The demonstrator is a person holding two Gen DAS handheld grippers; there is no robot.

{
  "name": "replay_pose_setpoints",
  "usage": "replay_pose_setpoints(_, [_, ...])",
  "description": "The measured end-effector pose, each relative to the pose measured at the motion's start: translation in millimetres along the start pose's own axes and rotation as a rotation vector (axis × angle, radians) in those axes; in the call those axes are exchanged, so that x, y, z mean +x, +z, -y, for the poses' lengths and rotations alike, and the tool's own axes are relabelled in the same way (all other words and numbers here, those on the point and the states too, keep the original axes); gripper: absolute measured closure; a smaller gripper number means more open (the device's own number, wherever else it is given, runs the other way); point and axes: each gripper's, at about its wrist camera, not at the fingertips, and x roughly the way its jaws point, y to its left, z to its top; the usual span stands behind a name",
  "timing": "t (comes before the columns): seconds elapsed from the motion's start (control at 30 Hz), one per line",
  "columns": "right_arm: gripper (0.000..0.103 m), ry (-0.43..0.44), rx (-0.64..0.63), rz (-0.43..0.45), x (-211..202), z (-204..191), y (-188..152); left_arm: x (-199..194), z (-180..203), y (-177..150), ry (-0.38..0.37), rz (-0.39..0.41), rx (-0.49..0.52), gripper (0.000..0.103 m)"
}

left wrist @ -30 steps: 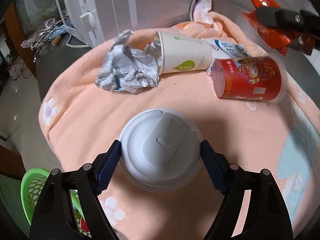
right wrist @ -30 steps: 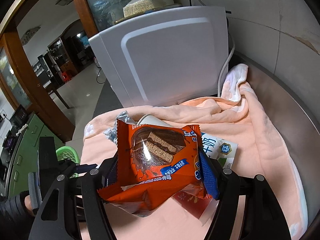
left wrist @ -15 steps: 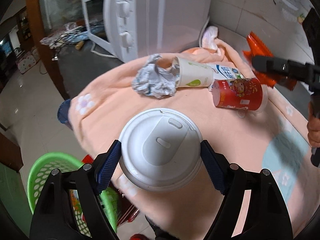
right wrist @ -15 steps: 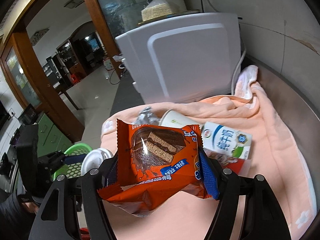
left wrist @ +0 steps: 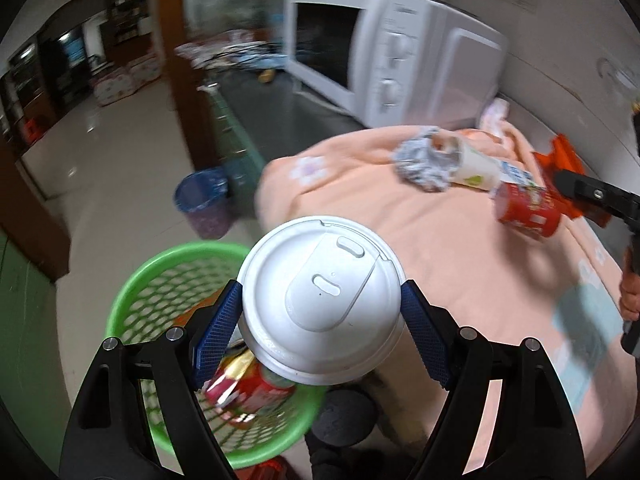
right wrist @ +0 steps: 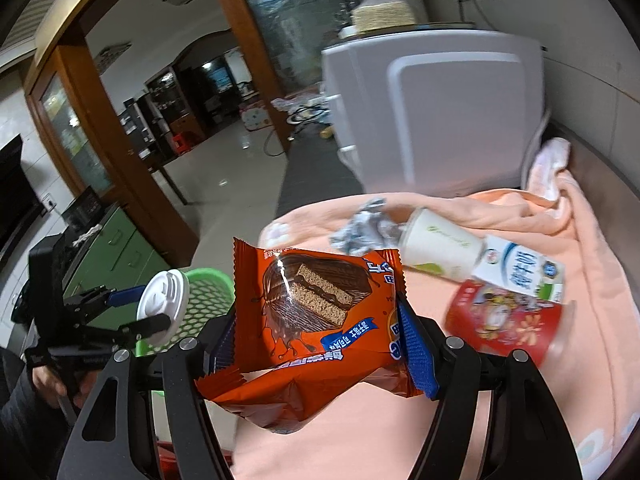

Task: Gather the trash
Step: 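Carry the white lid with the left tool and snack bag with the right tool to the basket, then release the white lid into the basket with the left tool while the right tool drops the snack bag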

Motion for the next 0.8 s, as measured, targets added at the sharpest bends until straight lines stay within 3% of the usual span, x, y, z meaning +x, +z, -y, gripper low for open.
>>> replay_pose_setpoints(0.37, [0.036, 0.102, -0.059, -0.055, 34.0, -53.9, -6.2, 16.2, -80.9, -31.1, 0.133, -0.104, -0.17, 0.023])
replay_pose_setpoints(0.57, [0.036, 0.147, -0.074, -0.073, 48.0, -76.0, -5.1, 25.3, -103.6, -45.4, 0.145, -0.151, -0.238, 0.023])
replay_pose_setpoints(0.8, [0.036, 0.196, -0.087, -0.097, 64.5, -99.7, -5.5, 21.1, -118.4, -55.8, 0.156, -0.154, -0.279, 0.02])
